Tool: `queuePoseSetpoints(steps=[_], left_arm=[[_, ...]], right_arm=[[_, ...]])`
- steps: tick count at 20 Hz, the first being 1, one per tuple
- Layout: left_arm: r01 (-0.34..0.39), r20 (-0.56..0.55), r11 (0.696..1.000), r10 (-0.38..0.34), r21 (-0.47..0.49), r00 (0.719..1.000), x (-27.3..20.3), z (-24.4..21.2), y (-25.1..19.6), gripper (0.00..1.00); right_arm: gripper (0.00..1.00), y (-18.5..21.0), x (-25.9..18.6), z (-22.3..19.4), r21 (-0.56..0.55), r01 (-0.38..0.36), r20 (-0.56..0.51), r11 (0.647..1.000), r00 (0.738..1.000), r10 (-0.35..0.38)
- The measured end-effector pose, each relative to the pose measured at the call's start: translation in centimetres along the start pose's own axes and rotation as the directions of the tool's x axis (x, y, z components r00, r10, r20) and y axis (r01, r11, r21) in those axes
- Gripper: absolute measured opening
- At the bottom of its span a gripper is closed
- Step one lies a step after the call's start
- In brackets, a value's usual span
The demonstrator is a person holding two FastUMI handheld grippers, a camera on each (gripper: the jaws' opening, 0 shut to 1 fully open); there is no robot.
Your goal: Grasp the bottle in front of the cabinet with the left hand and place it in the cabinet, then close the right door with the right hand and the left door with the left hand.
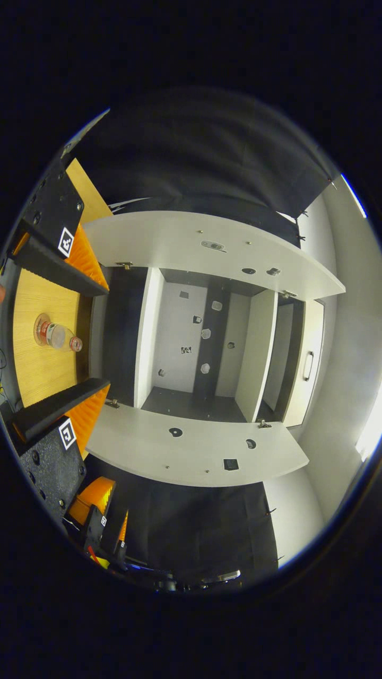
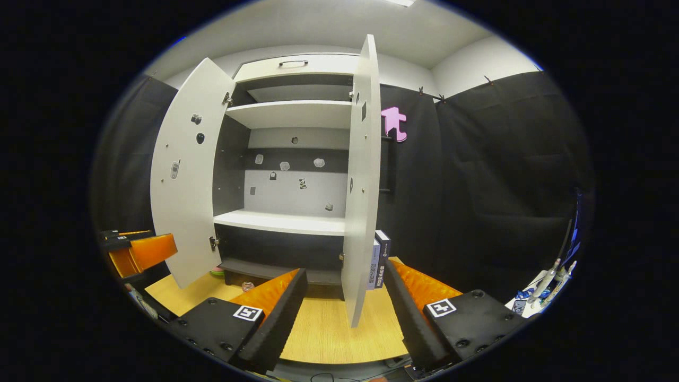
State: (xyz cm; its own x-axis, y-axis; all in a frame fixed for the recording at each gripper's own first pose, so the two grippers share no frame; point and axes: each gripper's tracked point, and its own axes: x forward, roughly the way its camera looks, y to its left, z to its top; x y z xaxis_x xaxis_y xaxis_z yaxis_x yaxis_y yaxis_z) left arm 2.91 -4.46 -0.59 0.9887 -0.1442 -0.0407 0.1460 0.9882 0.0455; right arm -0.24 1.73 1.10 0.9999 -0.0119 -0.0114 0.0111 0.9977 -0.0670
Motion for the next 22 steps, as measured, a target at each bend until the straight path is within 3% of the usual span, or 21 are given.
queuePoseSetpoints(steps=[9,14,20,22], left_arm=[[0.037,-0.184,0.999,-0.037,-0.004,0.982,5.7,-10.3,-0.8,0.95],[0.063,-0.307,0.998,-0.056,0.015,0.95,8.8,-17.3,-1.4,0.95],[0.04,-0.432,0.999,-0.027,0.021,0.901,11.7,-24.8,-0.3,0.95],[0.024,-0.465,0.999,-0.01,0.023,0.885,12.4,-26.7,0.2,0.95]], right_arm=[[0.96,-1.1,-0.5,-0.3,-0.023,0.035,-0.016,0.999,0.999,-0.035],[0.96,-2.5,-0.8,-0.3,-0.04,0.072,-0.017,0.997,0.997,-0.073],[0.96,-4.2,-1.1,-0.5,-0.061,0.114,-0.027,0.992,0.993,-0.115],[0.89,-4.8,-1.1,-0.6,-0.063,0.125,-0.035,0.99,0.991,-0.127]])
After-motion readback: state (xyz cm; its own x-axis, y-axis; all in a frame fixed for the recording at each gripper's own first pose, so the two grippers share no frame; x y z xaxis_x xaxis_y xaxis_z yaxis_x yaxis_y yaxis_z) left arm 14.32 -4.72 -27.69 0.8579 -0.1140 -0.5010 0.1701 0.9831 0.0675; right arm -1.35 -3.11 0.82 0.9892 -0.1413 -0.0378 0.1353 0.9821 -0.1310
